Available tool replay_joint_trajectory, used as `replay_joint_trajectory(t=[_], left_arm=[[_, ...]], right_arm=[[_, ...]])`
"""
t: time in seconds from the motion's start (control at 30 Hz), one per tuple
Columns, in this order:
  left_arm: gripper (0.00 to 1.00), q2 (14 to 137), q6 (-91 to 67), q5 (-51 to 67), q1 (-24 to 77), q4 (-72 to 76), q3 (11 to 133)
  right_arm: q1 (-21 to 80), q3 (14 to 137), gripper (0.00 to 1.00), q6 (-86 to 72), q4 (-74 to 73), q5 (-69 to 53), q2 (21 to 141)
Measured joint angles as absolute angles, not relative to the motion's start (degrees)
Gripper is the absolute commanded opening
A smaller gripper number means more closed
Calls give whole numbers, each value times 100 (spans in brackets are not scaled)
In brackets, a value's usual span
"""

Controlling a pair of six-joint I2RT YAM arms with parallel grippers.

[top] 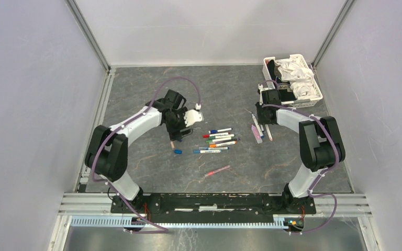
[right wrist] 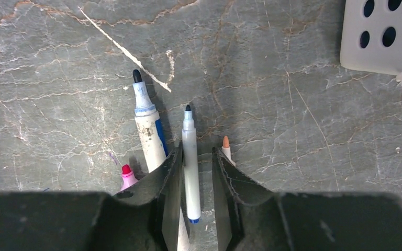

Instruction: Open the pen caps

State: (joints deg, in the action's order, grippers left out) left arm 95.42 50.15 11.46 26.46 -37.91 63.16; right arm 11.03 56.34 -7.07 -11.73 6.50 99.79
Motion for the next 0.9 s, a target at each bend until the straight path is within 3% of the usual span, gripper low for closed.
replay_joint_trajectory(t=[0.07,0.13,0.4,0.6,0.73,0.9], left_arm=[[87,9402,4897,1245,2644,-3962,6641],[99,9212,4834,1308,2644,-4121,7011],[100,8460,4425,1409,2644,-4674,8370],[100,7548,4045,1540,2554,-4639,8468],[100,6840,3708,1575,2512,-4421,8195],[100,7116,3627,1811,2512,-4766,8219]], right_arm=[[1103,5634,33,-709,-1170,650,9970],[1116,5634,36,-711,-1177,650,9904],[1439,5642,48,-685,-1181,694,9124],[2532,5634,53,-187,-954,281,8586],[3004,5655,54,338,-897,-322,8820],[3256,5867,54,895,-1144,-648,9692]])
